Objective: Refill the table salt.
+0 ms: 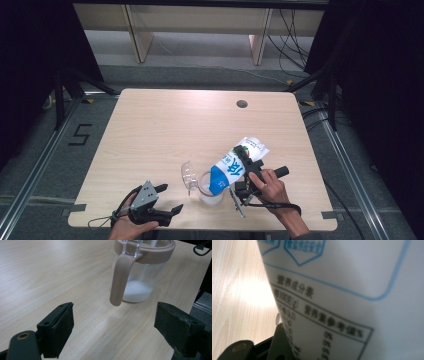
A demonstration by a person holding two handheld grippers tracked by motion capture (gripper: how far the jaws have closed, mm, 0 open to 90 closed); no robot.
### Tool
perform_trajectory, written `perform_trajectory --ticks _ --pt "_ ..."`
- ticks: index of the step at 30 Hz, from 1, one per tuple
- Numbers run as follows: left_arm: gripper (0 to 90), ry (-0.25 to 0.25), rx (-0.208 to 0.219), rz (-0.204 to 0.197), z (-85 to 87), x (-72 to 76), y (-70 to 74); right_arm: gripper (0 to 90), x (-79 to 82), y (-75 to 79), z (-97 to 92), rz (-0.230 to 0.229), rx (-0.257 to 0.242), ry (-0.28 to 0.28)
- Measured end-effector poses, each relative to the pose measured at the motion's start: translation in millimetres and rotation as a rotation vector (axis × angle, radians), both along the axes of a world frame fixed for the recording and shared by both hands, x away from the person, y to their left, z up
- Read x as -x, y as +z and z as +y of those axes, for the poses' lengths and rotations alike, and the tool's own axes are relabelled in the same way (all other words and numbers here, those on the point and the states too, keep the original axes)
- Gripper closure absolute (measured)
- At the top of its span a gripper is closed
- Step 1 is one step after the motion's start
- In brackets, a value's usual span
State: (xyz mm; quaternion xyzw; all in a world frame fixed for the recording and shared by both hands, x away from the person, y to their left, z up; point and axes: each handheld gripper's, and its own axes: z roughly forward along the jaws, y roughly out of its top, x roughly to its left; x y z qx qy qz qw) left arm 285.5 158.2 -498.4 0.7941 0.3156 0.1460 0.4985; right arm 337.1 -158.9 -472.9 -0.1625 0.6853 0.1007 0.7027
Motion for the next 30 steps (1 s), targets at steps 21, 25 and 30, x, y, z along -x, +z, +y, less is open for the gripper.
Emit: perform_trajectory --ticks 21,25,30 --pt "15.4 0.012 0.019 0.016 -1.2 0.7 -0.7 58.9 1.5 -0.7 -0.4 0.006 -0.008 -0.016" --pt "15.4 0.011 0.019 0.015 -1.1 0.7 -0.7 59.2 0.9 0.4 -0.2 -0.001 0.003 -0.006" --pt "15.3 0.011 0.018 0.016 -1.0 0.8 -0.6 59.5 1.0 0.6 -0.2 -0.010 0.003 -0.001"
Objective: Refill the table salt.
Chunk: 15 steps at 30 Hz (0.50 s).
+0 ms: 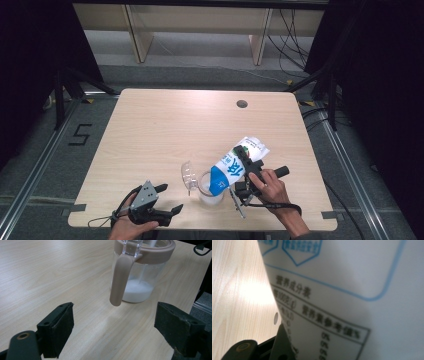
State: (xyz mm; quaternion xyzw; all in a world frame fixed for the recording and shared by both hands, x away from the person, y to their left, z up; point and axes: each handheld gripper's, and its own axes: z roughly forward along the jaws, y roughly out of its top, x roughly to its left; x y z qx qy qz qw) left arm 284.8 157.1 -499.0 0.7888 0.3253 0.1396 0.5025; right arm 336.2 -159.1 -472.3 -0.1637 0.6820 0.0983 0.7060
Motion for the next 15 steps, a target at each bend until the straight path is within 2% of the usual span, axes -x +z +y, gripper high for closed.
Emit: perform_trajectory --ticks 1,2,5,11,13,15 --pt "15.3 0.000 0.000 0.000 0.0 0.0 0.0 59.6 0.2 -0.5 -0.1 0.003 -0.005 -0.003" --pt "15.4 -0.003 -0.006 -0.005 0.5 -0.4 0.2 59.7 -0.2 1.2 0.4 -0.002 0.016 0.003" --pt "15.3 0.000 0.000 0.000 0.0 0.0 0.0 59.8 0.1 0.0 -0.2 0.001 -0.004 0.000" --pt "15.3 -0.005 -0.009 -0.006 0.7 -0.4 0.3 60.1 0.2 0.1 -0.1 0.000 -0.001 0.001" --pt "15.3 0.000 0.001 0.000 -0.1 0.0 0.0 60.3 -0.3 0.1 0.1 -0.003 -0.001 0.011" --pt "15.3 -0.002 -0.005 -0.001 0.4 0.0 0.2 60.5 -0.2 0.5 0.2 -0.005 0.012 0.007"
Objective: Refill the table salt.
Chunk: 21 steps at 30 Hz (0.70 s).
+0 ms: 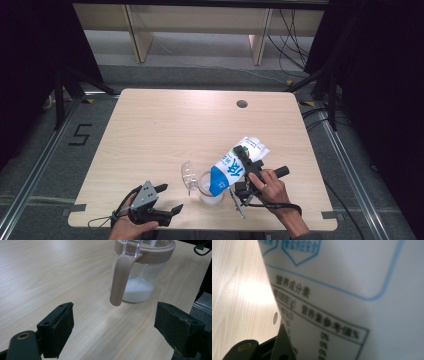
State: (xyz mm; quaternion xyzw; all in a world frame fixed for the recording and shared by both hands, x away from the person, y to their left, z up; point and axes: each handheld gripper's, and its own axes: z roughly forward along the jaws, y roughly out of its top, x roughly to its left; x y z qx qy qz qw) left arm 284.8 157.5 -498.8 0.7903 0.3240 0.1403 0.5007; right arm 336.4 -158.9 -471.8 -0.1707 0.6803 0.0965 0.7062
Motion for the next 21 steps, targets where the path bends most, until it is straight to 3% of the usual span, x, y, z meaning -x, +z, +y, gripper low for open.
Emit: perform_trajectory --ticks 5,9,11,17,21 --pt "15.3 0.000 0.000 0.000 0.0 0.0 0.0 60.7 -0.1 0.3 0.1 -0.001 0.000 0.003" --pt "15.3 -0.002 -0.002 -0.003 0.2 -0.2 0.1 61.1 1.3 -2.4 -1.0 0.018 -0.037 -0.018" --pt "15.3 0.000 0.000 0.000 0.0 0.1 0.1 61.2 0.1 1.2 -0.1 -0.004 0.004 0.004" --pt "15.3 0.000 -0.001 -0.001 0.1 -0.1 0.1 61.5 1.4 -0.7 -0.9 0.009 -0.021 -0.017" --pt "15.3 0.000 0.000 0.000 0.0 0.0 0.1 62.0 0.7 1.2 0.0 -0.007 0.004 0.004"
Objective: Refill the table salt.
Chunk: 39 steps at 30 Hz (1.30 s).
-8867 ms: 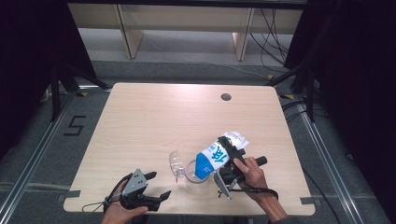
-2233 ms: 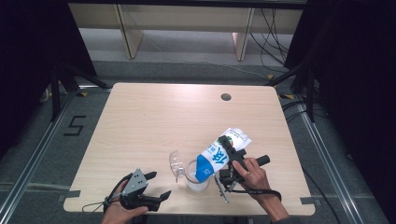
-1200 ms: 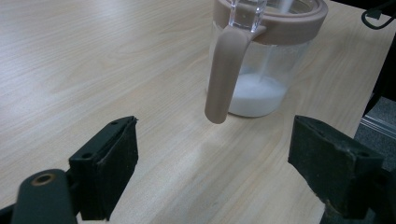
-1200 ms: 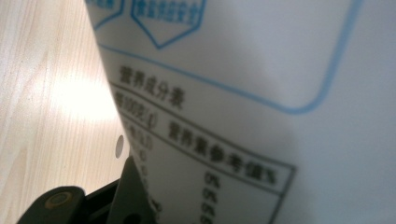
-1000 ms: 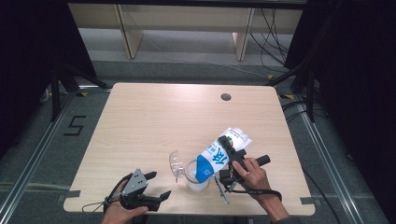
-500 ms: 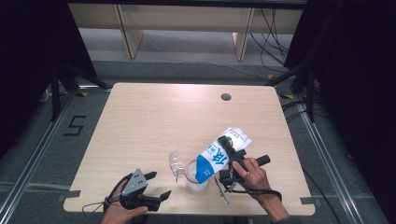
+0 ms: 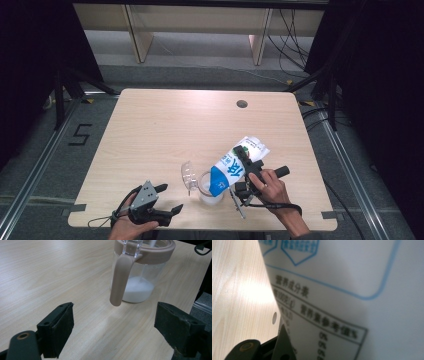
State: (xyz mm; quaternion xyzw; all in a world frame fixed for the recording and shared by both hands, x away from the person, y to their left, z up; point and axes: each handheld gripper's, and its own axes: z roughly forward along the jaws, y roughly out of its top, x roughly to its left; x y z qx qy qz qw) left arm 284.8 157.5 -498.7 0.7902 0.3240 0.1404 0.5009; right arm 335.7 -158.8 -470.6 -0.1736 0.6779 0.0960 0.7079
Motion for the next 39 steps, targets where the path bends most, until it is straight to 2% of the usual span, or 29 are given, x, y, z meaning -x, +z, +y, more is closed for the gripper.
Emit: perform_trajectory --ticks 18,20,22,23,24,26,28,30,32,35,36,37,39 --pt "15.3 -0.003 -0.003 -0.004 0.2 -0.4 0.1 63.7 -0.1 1.6 -0.5 -0.002 0.005 0.002" --pt "15.3 -0.002 -0.003 -0.002 0.3 -0.3 0.0 64.0 0.7 0.0 -1.0 0.011 -0.014 -0.015" --pt "15.3 -0.002 -0.003 -0.002 0.2 -0.3 0.0 64.1 0.1 1.4 -0.6 -0.002 0.003 0.000" --pt "15.3 0.000 0.000 0.000 0.0 0.0 0.0 64.2 0.6 0.0 -1.1 0.002 -0.018 -0.004" --pt "15.3 0.002 0.005 0.001 -0.5 0.1 -0.2 64.5 0.5 0.8 -0.8 0.010 -0.004 -0.008" --pt "15.3 0.000 0.000 0.001 0.0 -0.1 -0.1 64.8 1.1 -0.4 -1.4 0.016 -0.020 -0.018" --pt "15.3 -0.002 -0.003 -0.002 0.2 -0.3 0.0 64.8 0.2 1.5 -0.6 0.000 0.004 0.000" --pt "15.3 0.000 -0.001 0.000 0.0 0.0 -0.1 64.9 0.3 0.8 -0.6 0.004 0.002 -0.002" --pt "15.3 -0.001 -0.002 -0.001 0.1 -0.1 0.0 65.0 0.5 3.0 0.1 -0.015 0.025 0.009" --pt "15.3 0.000 -0.001 0.000 0.0 0.0 -0.1 65.2 0.4 3.9 0.1 -0.021 0.030 0.011" --pt "15.3 -0.002 -0.002 -0.003 0.1 -0.1 0.0 65.2 0.6 1.1 -1.0 -0.002 -0.006 -0.002" --pt "15.3 -0.002 -0.003 -0.003 0.0 -0.2 0.0 65.2 1.0 -0.1 -1.5 0.009 -0.020 -0.013" --pt "15.3 0.000 -0.002 0.000 0.0 0.0 -0.1 65.4 1.0 1.0 -1.2 0.001 -0.006 -0.008"
